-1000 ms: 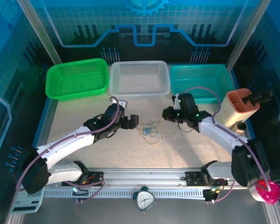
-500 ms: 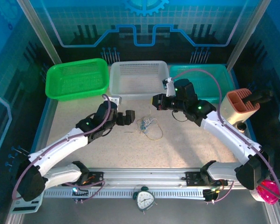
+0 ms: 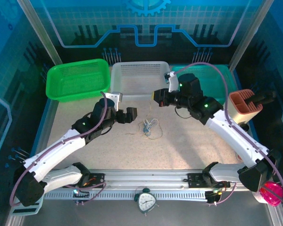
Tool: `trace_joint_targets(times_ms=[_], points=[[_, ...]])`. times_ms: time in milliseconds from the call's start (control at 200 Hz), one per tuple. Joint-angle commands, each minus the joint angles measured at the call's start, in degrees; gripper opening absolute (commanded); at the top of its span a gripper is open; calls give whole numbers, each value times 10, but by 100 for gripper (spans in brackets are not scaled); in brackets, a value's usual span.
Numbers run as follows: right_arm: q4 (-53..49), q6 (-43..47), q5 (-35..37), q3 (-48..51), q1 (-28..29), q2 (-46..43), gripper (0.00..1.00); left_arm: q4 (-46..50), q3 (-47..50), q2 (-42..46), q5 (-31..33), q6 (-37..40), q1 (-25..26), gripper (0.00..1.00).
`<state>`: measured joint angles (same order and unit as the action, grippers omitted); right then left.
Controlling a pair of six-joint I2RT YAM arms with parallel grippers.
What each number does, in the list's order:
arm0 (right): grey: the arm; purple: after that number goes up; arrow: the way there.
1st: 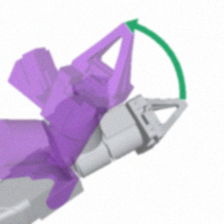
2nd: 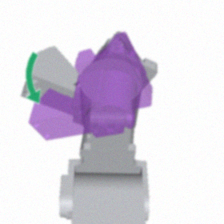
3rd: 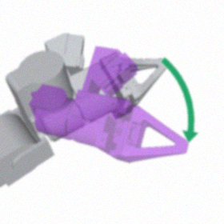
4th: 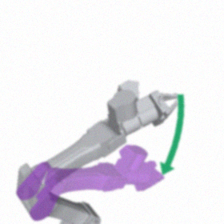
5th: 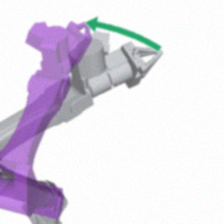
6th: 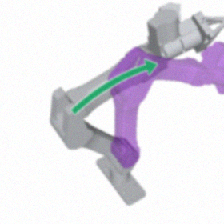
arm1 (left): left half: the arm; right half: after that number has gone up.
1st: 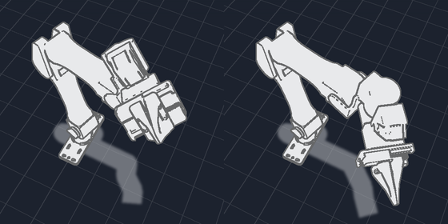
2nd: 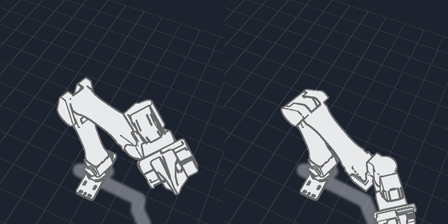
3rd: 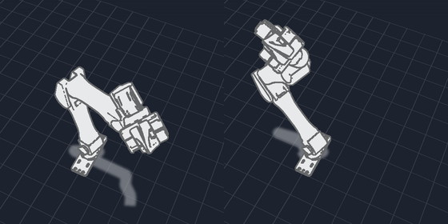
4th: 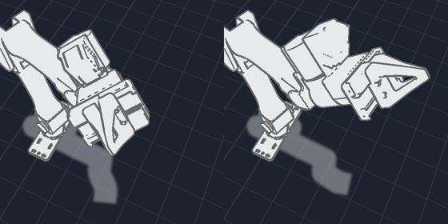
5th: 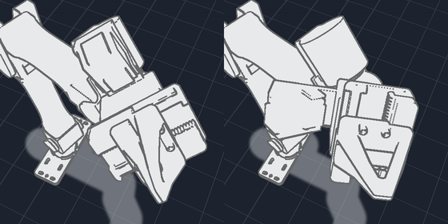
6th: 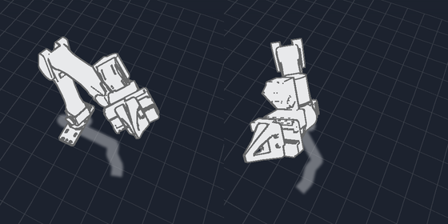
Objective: Untangle the cables
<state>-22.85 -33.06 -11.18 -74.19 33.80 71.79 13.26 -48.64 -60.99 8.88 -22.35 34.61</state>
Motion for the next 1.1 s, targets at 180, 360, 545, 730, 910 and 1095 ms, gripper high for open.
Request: trace_joint_targets(times_ms=[180, 360, 545, 730, 910, 1095], points=[[-25, 34, 4, -84, 7, -8, 0, -21, -34, 19, -31, 21, -5, 99], [-29, 38, 9, -103, 7, -13, 0, -26, -44, 31, -43, 30, -6, 99], [-34, 40, 3, -124, 7, -15, 0, -35, -59, 45, -60, 42, -5, 99], [-50, 54, 2, -186, 4, -5, 0, -37, -75, 47, -75, 49, -5, 99], [-62, 66, 1, -251, 1, 10, 0, -44, -81, 44, -81, 48, -5, 99], [-58, 63, -6, -285, -5, 16, 0, -51, -94, 41, -93, 53, -5, 99]])
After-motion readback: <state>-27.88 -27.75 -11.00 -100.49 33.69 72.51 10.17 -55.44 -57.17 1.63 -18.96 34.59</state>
